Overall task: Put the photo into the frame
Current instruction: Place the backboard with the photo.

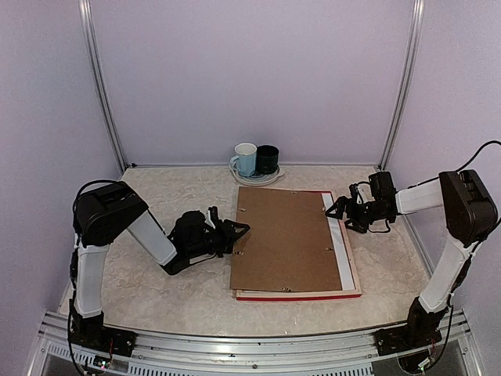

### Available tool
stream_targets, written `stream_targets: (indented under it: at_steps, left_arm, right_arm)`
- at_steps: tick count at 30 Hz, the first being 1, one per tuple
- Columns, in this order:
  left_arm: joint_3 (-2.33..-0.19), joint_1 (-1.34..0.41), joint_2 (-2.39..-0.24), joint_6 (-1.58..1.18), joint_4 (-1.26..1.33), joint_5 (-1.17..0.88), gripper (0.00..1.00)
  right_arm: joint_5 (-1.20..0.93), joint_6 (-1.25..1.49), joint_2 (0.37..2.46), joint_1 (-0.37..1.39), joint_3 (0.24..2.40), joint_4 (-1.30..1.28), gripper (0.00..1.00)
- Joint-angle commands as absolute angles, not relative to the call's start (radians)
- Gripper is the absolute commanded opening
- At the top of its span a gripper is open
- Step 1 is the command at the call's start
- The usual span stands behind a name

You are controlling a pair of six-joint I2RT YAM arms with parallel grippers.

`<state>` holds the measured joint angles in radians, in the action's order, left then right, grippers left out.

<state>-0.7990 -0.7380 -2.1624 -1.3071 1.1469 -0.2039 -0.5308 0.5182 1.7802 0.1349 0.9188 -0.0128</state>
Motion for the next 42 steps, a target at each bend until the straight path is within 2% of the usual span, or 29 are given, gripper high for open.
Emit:
stream_targets:
  at_steps: [1,11,22,42]
  left_arm:
    - [-0.810,-0.750,-2.096,-1.210,0.958,-0.222,0.39]
    - [-0.941,-0.767,-2.071,-1.079,0.666,-0.224,0.45]
    - [-1.024,-0.807,-2.047,-1.010,0.503,-0.192,0.50]
    - [-1.162,-0.833,-2.110,-0.956,0.411,-0.196,0.52]
  right_arm:
    - [-0.546,0.520,1.792,0.149,0.903,-0.003,0.99]
    - [-0.543,0.520,1.796,0.156,0.897,-0.003,0.99]
    - [-0.543,0.529,1.805,0.170,0.899,-0.003,0.99]
    - [-0.552,0.537,1.806,0.181,0.893,0.036,0.99]
